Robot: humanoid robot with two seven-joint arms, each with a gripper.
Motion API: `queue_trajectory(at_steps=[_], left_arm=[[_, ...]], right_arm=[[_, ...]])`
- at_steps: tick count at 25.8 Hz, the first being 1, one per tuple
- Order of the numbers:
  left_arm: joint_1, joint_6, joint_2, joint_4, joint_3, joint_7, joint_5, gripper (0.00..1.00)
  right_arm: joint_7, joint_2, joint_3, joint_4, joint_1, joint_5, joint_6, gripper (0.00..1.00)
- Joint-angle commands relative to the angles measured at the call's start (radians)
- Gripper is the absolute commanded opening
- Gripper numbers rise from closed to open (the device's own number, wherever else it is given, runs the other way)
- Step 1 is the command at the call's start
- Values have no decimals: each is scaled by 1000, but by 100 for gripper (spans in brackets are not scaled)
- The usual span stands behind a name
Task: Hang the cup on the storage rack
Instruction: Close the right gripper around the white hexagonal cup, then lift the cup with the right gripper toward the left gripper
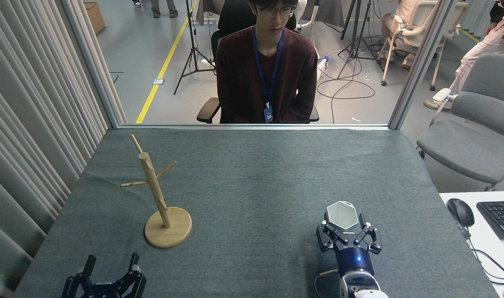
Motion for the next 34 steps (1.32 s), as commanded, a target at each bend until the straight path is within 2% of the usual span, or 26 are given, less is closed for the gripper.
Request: queue_trajectory(at_steps=[1,2,4,8,9,11,15,18,21,23,27,30,34], left_arm=[[-2,-1,1,7,1,2,0,100],[-2,-1,1,7,1,2,0,100],[-2,-1,1,7,1,2,-2,100],[-4,-1,3,6,-1,5,-2,100],[-5,-1,3,6,-1,8,-2,100],[-13,-1,3,7,-1,14,-3,100],[-76,-14,17,26,-21,16,-5,100],[-131,-39,21,67,-183,14,-44,100],[-165,-39,8,138,-297,14,-207,100],[-189,-39,3,168,-349,14,-255,100],[-226,-38,1,178,-414,3,-270,100],[-266,-36,-8,219,-424,0,-294,100],[-287,-37,-12,242,-426,0,-298,100]], right_arm=[[-2,1,5,58,-37,0,20,96],[-2,3,7,61,-37,0,20,90],[-8,7,7,61,-28,0,20,69],[-38,11,5,55,-5,-1,20,53],[-42,14,2,46,0,-1,20,51],[-43,17,-4,9,3,-3,20,50],[-31,47,8,-180,-3,-1,11,50],[-22,101,57,-273,-31,8,-6,51],[-20,126,174,-326,-46,10,2,51],[-19,141,223,-367,-36,14,3,51],[-14,199,307,-442,52,100,2,51],[-15,202,360,-459,113,160,6,51],[-20,199,395,-461,161,165,25,51]])
